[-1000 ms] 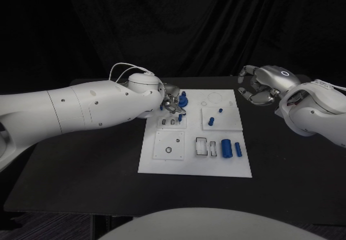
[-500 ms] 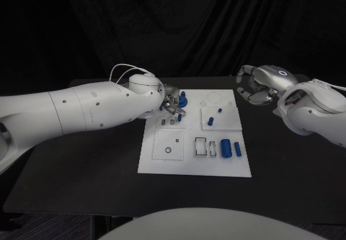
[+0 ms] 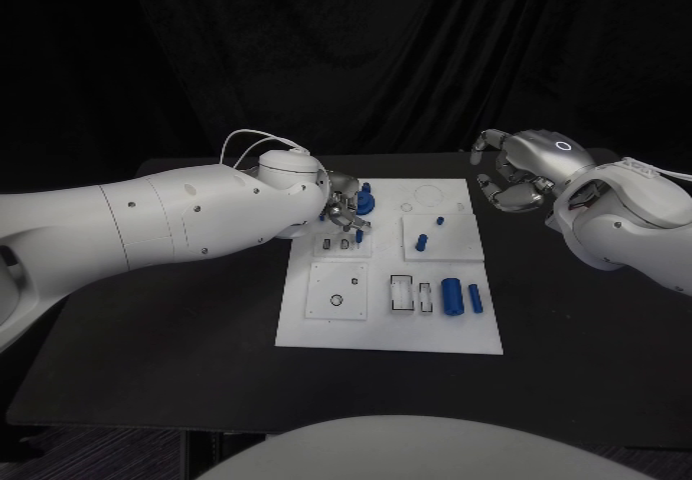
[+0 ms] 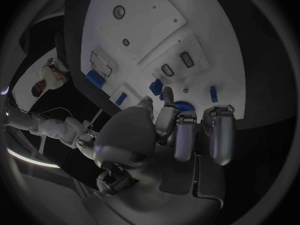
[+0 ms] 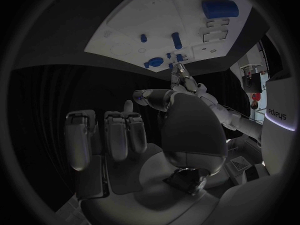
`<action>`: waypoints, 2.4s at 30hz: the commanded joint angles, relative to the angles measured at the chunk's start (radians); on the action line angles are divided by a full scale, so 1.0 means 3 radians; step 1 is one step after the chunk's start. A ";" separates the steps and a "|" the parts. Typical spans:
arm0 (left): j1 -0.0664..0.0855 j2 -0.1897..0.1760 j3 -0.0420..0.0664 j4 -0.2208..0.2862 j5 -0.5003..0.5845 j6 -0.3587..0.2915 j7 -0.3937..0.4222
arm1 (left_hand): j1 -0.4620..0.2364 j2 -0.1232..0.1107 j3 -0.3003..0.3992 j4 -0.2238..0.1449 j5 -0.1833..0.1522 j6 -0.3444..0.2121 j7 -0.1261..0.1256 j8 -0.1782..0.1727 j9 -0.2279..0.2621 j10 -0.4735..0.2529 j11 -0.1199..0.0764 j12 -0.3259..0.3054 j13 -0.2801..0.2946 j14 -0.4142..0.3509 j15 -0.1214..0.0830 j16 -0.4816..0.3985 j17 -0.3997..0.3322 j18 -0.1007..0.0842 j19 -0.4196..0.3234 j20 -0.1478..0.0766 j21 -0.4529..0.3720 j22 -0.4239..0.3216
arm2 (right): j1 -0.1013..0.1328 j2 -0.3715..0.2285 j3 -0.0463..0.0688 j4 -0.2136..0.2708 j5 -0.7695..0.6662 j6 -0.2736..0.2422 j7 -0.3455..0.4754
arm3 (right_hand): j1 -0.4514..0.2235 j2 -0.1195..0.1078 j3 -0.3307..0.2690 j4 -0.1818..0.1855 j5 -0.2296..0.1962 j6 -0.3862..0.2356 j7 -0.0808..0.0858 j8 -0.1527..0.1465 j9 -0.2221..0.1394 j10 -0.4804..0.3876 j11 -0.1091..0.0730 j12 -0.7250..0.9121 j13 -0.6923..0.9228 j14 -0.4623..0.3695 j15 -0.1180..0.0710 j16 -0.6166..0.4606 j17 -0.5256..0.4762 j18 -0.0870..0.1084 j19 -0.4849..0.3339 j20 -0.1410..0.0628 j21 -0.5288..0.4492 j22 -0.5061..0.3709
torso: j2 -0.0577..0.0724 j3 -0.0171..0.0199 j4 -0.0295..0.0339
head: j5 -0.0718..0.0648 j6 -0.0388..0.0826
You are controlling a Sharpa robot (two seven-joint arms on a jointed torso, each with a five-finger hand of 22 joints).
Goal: Assemble the parts on the task board
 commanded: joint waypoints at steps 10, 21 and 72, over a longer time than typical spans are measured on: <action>-0.0019 0.0039 0.0003 -0.0035 -0.0006 0.0067 0.0082 | 0.0033 -0.0019 0.0042 -0.0007 0.0001 0.0023 0.0000 -0.0054 -0.0007 0.0514 -0.0140 0.0745 0.1523 0.0358 -0.0018 0.0009 0.0878 0.0002 -0.0036 -0.0007 -0.0033 0.0190 | -0.0008 0.0008 0.0002 -0.0009 -0.0094 -0.0037 -0.0100 | -0.0041 -0.0005 0.0039 -0.0013 -0.0016 -0.0020 0.0001 0.0021 0.0003 0.0353 0.0019 0.0009 0.0878 0.0343 0.0011 0.0010 0.0878 -0.0015 0.0320 0.0014 -0.0026 0.0862 | 0.0003 -0.0002 0.0002 | -0.0004 0.0001; -0.0030 0.0069 0.0003 -0.0064 -0.0006 0.0070 0.0115 | 0.0032 -0.0018 0.0060 -0.0001 0.0001 0.0027 0.0005 -0.0090 -0.0014 0.0514 -0.0135 0.0745 0.1523 0.0358 -0.0015 0.0009 0.0878 0.0005 -0.0045 -0.0004 -0.0045 0.0179 | -0.0009 0.0020 0.0002 -0.0019 -0.0095 -0.0008 -0.0117 | -0.0114 0.0016 -0.0129 -0.0036 -0.0039 -0.0057 0.0011 0.0052 0.0017 0.0353 0.0030 0.0009 0.0878 0.0343 0.0025 0.0010 0.0878 -0.0010 0.0307 0.0024 -0.0043 0.0855 | 0.0003 0.0000 0.0003 | -0.0002 0.0001; -0.0073 0.0121 0.0003 -0.0170 0.0409 0.0186 0.0127 | 0.0298 -0.0144 0.0531 -0.0166 0.0010 0.0145 -0.0021 -0.0334 0.0023 0.0514 -0.0155 0.0745 0.1523 0.0358 -0.0027 0.0009 0.0878 0.0015 -0.0072 -0.0014 -0.0103 0.0155 | -0.0026 0.0055 0.0002 -0.0061 -0.0095 -0.0008 -0.0028 | 0.0422 0.0374 -0.1424 0.0111 -0.0024 -0.0036 -0.0024 0.0178 -0.0007 0.0353 0.0009 0.0009 0.0878 0.0343 0.0010 0.0010 0.0878 -0.0013 0.0315 0.0016 -0.0034 0.0860 | 0.0003 0.0001 0.0004 | -0.0010 0.0001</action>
